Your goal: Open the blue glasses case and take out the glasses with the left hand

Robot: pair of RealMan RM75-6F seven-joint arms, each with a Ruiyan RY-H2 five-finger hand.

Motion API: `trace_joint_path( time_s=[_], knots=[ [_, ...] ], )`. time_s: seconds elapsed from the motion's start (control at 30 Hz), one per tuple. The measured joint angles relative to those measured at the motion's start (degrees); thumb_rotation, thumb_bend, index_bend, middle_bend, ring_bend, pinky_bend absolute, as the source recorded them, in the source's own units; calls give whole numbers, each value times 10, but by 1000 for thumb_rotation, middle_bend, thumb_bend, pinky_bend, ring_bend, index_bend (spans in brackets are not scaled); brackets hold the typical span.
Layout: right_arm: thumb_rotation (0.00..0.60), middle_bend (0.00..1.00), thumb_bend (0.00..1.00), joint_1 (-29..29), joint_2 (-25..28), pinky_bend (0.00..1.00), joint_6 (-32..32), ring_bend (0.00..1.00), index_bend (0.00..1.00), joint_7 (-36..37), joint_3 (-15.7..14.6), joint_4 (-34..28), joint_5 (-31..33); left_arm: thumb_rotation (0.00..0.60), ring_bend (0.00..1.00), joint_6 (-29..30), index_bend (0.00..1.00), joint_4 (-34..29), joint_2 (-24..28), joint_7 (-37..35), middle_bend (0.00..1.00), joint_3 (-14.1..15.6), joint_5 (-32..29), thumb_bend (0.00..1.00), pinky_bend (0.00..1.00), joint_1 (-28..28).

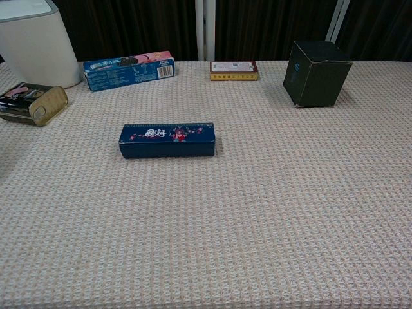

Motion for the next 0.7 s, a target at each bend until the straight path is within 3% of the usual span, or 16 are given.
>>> trace_joint_path(
  time_s=[0.4, 0.7],
  knots=[
    [600, 0, 298, 3, 2, 0, -3, 0, 0, 11, 1, 4, -6, 600, 0, -26, 37, -28, 0, -16, 0, -4, 11, 207, 33, -6],
    [600, 0, 298, 3, 0, 0, -6, 0, 0, 17, 2, 8, -3, 600, 0, -115, 34, -66, -8, -12, 0, -14, 9, 208, 36, -58]
  ],
)
